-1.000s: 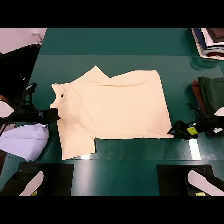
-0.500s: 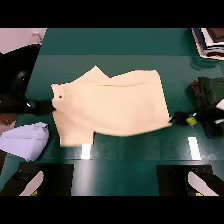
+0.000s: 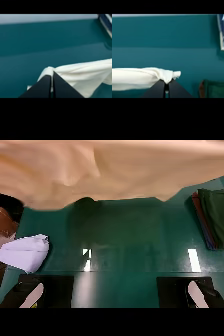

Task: Fold the shirts.

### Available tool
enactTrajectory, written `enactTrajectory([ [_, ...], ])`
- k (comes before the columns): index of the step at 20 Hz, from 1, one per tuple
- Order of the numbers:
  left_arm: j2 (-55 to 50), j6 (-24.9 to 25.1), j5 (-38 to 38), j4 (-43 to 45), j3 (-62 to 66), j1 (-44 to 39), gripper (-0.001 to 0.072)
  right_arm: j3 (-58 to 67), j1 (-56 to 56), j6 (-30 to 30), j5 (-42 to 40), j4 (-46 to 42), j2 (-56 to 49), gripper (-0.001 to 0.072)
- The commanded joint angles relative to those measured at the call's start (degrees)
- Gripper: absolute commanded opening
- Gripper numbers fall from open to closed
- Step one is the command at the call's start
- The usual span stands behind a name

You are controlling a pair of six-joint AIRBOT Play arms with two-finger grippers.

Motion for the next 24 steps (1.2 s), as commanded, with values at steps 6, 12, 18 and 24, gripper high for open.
enactTrajectory([
  [6, -0.33, -4.2, 3.19, -1.57, 17.51, 0.07, 0.0024, 23.67, -6.58, 0.09, 7.96, -0.48, -4.02, 0.0015],
  [12, -2.54, -3.48, -0.09, -0.46, -10.99, 0.07, 0.0025, 18.25, 5.07, 3.17, 16.44, -5.01, -16.68, 0.0015],
  [18, -17.68, -0.74, 3.91, -1.29, -35.63, 0.07, 0.0025, 3.65, 18.58, 4.2, 15.82, -22.01, -35.26, 0.0015],
  [24, -39.8, 3.96, 18.29, -4.46, -28.96, 0.07, 0.0025, 12.37, 19.23, 4.2, 8.96, -20.94, -55.93, 0.0015],
])
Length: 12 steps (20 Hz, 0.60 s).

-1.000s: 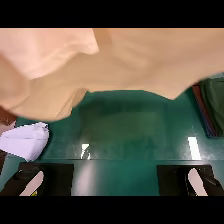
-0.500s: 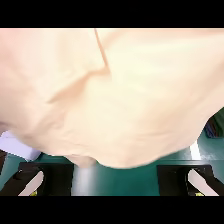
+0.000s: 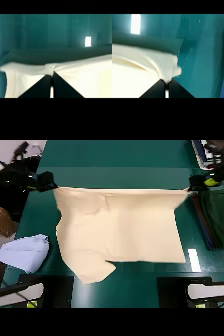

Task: Fold the shirts.

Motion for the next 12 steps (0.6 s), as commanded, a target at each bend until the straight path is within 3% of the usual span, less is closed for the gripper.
enactTrajectory([
  [1, -12.55, 3.3, 8.5, -1.64, 5.75, 0.07, 0.0024, 7.26, 0.83, 0.13, -5.09, -0.9, -11.23, 0.0015],
  [7, -19.54, 4.13, 8.26, -1.4, 17.73, 0.09, 0.0025, 17.18, 0.83, 0.09, -9.97, -1.14, -15.96, 0.0015],
  [12, -19.37, 2.45, -11.17, 5.25, 18.51, -0.72, 0.0024, 4.63, 0.83, 0.09, -9.62, -1.16, -8.52, 0.0016],
])
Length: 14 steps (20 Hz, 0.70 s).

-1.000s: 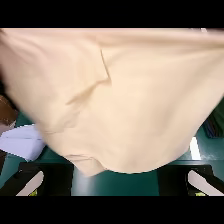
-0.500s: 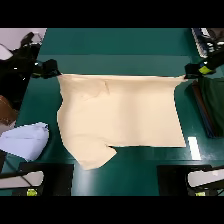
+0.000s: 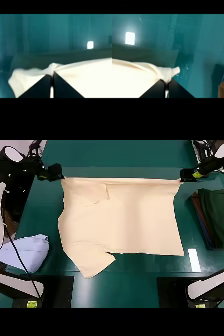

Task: Fold the shirts.

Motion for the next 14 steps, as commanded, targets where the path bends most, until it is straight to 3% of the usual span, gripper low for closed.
enactTrajectory([
  [1, -0.22, -1.11, -10.93, 6.43, -1.11, -1.22, 0.0024, -9.9, 0.07, 0.0, -1.4, 0.07, 5.25, 0.0015],
  [7, 0.98, -1.46, -8.04, 8.24, -16.24, -4.48, 0.0027, -26.64, 0.33, 0.02, -3.96, 2.25, 11.26, 0.002],
  [8, 0.96, -2.69, -7.37, 8.48, -18.18, -4.28, 0.0165, -27.93, 0.04, -0.02, -3.78, 4.13, 11.34, 0.0024],
  [9, 0.98, -3.82, -6.99, 8.55, -19.19, -4.28, 0.052, -28.74, -0.09, -0.46, -3.74, 6.19, 11.32, 0.0147],
  [10, 1.05, -4.24, -7.23, 8.63, -19.19, -4.28, 0.0533, -28.94, -0.09, -0.5, -3.69, 7.39, 11.34, 0.03],
  [11, 1.92, -4.15, -7.48, 8.66, -19.19, -4.28, 0.0482, -28.92, -0.09, -0.5, -3.56, 7.65, 11.69, 0.0327],
  [14, 9.03, -3.52, -9.79, 11.78, -20.35, -4.28, 0.0482, -28.96, -0.85, -1.22, 0.02, 7.69, 15.37, 0.0328],
])
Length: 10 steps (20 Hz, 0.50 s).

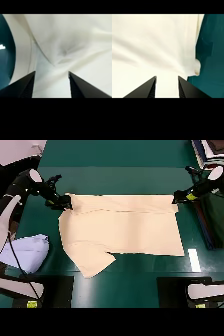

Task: Fold the shirts.

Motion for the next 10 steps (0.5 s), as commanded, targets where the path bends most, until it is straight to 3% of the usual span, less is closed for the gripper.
enactTrajectory([
  [1, 8.07, -0.37, -2.67, 5.14, -4.22, -0.07, 0.0482, -1.05, -0.68, -1.31, 5.07, 1.51, 4.39, 0.0327],
  [3, 16.63, -2.27, -2.93, 6.45, -13.07, -0.09, 0.0482, -1.03, -1.31, -1.57, 8.72, 2.45, 8.13, 0.0333],
  [5, 26.08, -4.5, -1.92, 4.79, -25.27, -0.2, 0.0482, -1.05, -1.29, -1.57, 9.33, 3.3, 11.1, 0.0407],
  [10, 44.72, -6.93, -1.99, -6.21, -49.77, -0.2, 0.0482, -1.03, 0.02, -1.55, 8.22, 3.37, 15.19, 0.0407],
])
